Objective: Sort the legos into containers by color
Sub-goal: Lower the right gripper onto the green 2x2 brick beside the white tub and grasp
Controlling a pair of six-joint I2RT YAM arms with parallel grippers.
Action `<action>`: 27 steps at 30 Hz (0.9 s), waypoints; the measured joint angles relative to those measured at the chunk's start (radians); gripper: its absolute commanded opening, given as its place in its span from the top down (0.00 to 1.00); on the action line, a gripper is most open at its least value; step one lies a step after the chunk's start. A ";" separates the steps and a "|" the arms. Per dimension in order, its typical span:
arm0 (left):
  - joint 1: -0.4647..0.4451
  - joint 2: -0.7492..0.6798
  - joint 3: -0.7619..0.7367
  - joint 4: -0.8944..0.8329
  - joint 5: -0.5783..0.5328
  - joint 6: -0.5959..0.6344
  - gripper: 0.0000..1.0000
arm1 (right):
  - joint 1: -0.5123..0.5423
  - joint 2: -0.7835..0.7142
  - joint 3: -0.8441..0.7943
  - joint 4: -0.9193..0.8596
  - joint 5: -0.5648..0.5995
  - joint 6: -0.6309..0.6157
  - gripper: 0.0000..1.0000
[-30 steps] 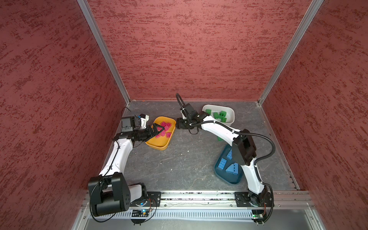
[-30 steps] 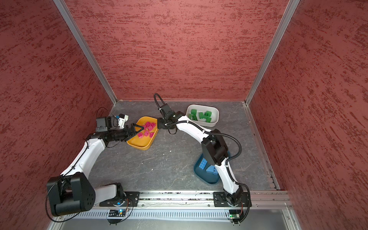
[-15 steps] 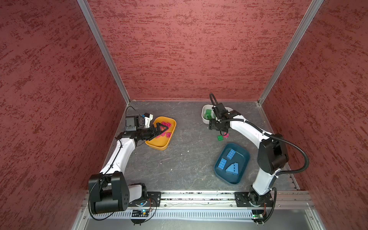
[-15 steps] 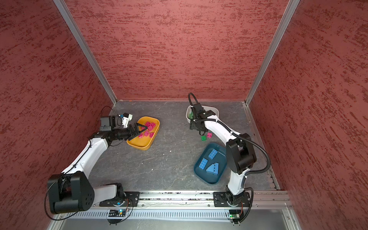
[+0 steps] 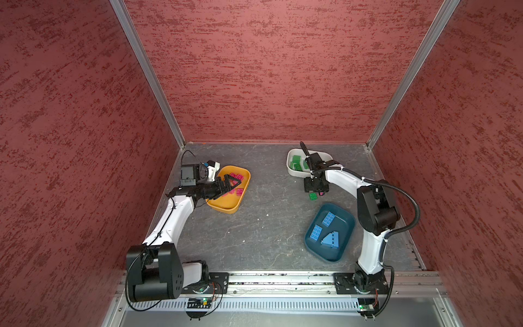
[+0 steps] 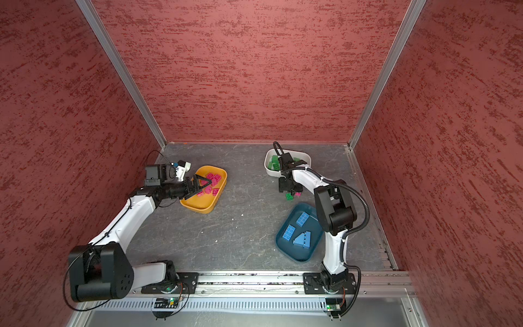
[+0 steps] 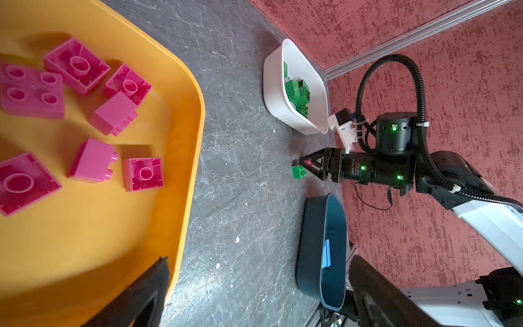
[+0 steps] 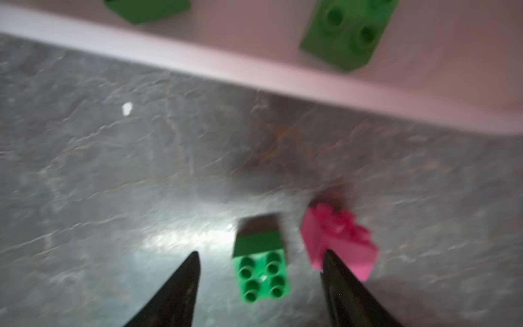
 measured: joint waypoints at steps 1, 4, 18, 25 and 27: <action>-0.001 0.000 0.000 0.003 0.001 -0.004 0.00 | -0.002 0.000 -0.001 0.003 0.000 -0.003 0.36; -0.005 0.000 0.000 0.016 0.004 -0.015 0.01 | -0.006 0.000 -0.003 0.011 -0.005 -0.008 0.39; -0.014 0.000 0.000 0.031 0.016 -0.030 0.01 | -0.007 -0.033 -0.009 0.010 -0.035 -0.011 0.44; -0.029 0.014 0.000 0.044 0.018 -0.040 0.01 | -0.005 -0.095 -0.041 -0.003 -0.042 -0.012 0.45; -0.029 0.015 0.000 0.044 0.018 -0.040 0.01 | -0.005 -0.093 -0.057 -0.005 -0.046 -0.012 0.47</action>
